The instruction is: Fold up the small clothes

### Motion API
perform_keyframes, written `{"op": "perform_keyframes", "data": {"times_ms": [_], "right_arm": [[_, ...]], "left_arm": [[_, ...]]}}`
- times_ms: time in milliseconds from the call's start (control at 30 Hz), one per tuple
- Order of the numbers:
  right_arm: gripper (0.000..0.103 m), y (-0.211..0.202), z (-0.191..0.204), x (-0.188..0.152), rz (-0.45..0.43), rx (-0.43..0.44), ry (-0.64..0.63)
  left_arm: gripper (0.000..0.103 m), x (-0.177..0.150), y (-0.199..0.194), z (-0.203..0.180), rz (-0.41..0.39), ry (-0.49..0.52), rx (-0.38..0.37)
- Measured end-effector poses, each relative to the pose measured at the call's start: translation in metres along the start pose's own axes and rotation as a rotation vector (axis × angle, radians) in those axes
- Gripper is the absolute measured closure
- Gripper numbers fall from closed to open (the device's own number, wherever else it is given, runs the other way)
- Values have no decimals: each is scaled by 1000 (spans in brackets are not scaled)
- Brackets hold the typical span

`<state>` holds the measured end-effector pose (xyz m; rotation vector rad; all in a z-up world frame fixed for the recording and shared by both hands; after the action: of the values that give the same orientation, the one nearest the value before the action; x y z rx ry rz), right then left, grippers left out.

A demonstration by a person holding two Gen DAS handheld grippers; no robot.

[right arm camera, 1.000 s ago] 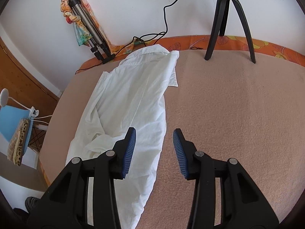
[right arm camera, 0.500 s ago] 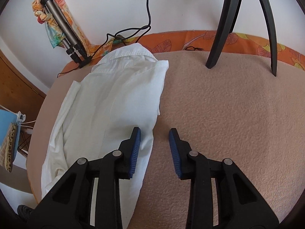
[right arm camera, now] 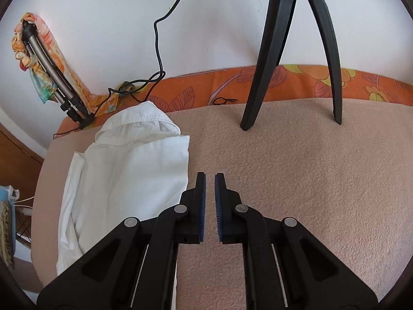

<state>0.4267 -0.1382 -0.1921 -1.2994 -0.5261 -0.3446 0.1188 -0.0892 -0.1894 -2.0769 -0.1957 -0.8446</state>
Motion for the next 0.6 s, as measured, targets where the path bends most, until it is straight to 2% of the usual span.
{"op": "perform_keyframes", "data": {"times_ms": [67, 133, 200, 233, 300, 333, 367, 467, 600], "right_arm": [[95, -26, -1, -4, -28, 8, 11], [95, -56, -2, -12, -48, 34, 30], [94, -87, 0, -25, -56, 85, 57], [91, -102, 3, -33, -58, 107, 58], [78, -134, 8, -53, -70, 121, 46], [67, -148, 11, -65, -74, 137, 44], [62, -162, 16, -80, -69, 157, 43], [62, -191, 29, -132, -31, 198, 22], [62, -212, 45, -205, 38, 254, -2]], "left_arm": [[91, 4, -14, -1, -35, 11, 2], [86, 7, -29, 1, -73, 4, 6], [68, 10, -46, 7, -110, -5, 14], [66, 10, -54, 10, -131, -14, 19], [66, 11, -71, 20, -164, -28, 33], [65, 11, -79, 26, -175, -39, 42], [63, 11, -87, 33, -185, -59, 46], [62, 4, -110, 60, -187, -153, 35], [62, -16, -130, 94, -128, -273, 30]]}}
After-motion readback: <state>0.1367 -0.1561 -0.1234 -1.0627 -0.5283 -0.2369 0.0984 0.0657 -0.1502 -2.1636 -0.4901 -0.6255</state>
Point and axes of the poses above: each gripper's, at about its wrist camera, not at the fingertips, and y roughly the way its jaws point, z to its left, x to its top, the point moved 8 cm from there along y, roughly the way its jaws point, and after that the axes turned 3 degrees about -y, right-handed, at the moved point
